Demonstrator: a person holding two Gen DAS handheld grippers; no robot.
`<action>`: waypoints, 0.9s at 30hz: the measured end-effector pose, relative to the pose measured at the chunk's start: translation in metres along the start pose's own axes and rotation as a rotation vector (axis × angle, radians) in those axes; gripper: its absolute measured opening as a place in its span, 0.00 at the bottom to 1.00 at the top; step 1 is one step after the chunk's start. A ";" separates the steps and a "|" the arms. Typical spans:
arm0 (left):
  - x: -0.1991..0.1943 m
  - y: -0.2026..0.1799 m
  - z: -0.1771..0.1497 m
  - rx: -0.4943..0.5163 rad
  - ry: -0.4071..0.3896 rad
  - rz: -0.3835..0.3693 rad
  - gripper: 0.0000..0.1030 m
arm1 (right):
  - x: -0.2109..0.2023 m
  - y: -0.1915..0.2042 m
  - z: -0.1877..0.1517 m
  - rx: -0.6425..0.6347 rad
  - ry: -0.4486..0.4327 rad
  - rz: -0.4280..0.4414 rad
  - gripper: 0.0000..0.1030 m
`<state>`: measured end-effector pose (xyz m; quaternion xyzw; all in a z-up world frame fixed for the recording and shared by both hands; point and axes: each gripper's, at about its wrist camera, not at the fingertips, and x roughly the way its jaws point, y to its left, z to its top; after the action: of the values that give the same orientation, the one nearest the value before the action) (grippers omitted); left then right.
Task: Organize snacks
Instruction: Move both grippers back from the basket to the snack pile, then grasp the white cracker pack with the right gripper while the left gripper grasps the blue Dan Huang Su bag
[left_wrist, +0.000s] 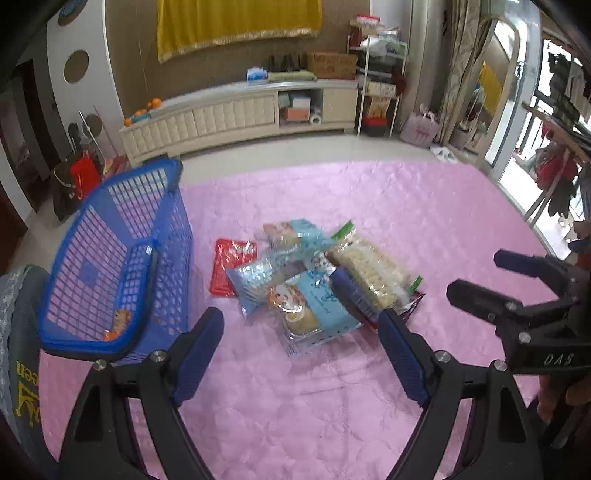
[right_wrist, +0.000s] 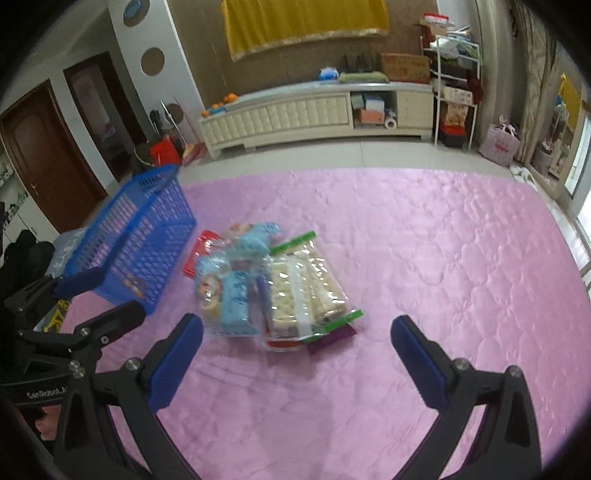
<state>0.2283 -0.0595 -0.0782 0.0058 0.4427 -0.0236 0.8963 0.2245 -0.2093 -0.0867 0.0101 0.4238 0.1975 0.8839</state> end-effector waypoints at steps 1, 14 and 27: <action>0.005 0.001 0.000 -0.006 0.010 -0.006 0.81 | 0.005 -0.003 0.001 -0.003 0.008 0.000 1.00; 0.068 0.030 0.002 -0.099 0.145 0.012 0.81 | 0.089 0.001 0.021 -0.110 0.147 0.041 0.97; 0.069 0.029 -0.004 -0.137 0.176 0.026 0.81 | 0.098 -0.007 0.010 -0.126 0.145 0.065 0.48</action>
<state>0.2680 -0.0326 -0.1358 -0.0479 0.5201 0.0191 0.8525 0.2897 -0.1790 -0.1550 -0.0459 0.4729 0.2526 0.8429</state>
